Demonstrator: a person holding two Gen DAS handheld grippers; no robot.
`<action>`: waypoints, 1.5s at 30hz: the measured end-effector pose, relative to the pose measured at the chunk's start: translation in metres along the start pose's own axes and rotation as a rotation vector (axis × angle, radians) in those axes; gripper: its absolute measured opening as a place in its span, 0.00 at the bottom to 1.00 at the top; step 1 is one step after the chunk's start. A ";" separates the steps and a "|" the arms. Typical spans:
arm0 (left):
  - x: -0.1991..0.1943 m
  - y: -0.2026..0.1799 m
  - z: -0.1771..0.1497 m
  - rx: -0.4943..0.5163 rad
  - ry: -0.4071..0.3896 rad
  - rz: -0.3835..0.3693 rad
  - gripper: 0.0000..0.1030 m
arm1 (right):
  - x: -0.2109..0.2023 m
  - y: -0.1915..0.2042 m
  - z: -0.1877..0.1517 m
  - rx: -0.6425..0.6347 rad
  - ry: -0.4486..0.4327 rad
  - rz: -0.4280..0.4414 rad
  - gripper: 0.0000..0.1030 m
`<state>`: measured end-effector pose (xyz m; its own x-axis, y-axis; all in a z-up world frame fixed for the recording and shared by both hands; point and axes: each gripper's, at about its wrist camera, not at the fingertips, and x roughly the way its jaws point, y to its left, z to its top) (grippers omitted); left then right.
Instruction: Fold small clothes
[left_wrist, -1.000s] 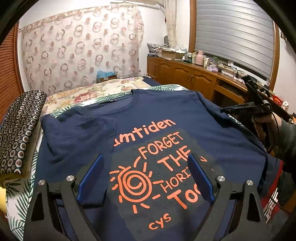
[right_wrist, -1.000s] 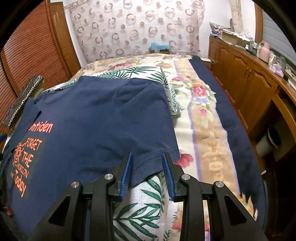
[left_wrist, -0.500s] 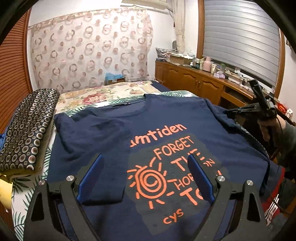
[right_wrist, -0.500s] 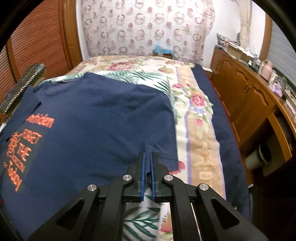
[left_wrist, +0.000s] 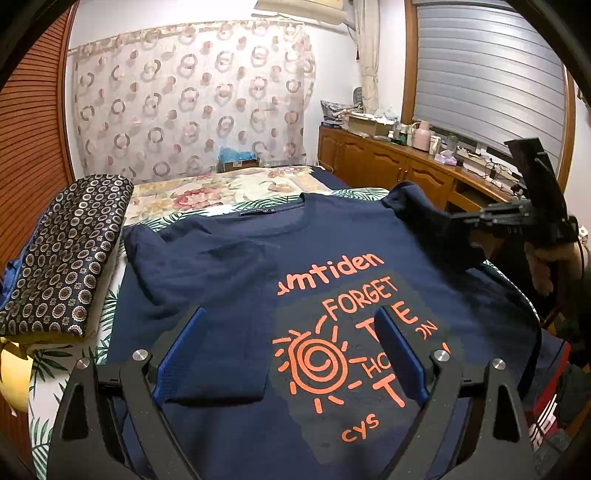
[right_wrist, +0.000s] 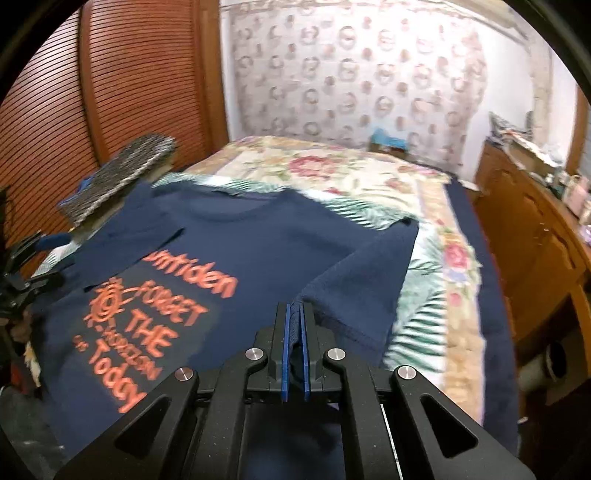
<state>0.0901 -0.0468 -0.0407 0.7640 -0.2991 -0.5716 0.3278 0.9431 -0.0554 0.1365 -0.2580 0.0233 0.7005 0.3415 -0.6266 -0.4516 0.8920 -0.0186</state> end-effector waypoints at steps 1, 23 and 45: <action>0.000 0.000 0.000 0.001 0.000 0.002 0.90 | 0.003 0.004 -0.002 -0.007 0.006 0.013 0.05; 0.003 0.001 -0.006 0.001 0.014 0.008 0.90 | 0.051 -0.048 -0.017 0.137 0.099 -0.031 0.35; -0.004 0.018 -0.013 -0.034 0.007 0.029 0.90 | 0.090 0.019 0.065 -0.032 0.038 0.091 0.03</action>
<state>0.0858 -0.0270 -0.0498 0.7693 -0.2707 -0.5788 0.2861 0.9559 -0.0668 0.2263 -0.1909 0.0172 0.6346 0.4083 -0.6562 -0.5298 0.8480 0.0153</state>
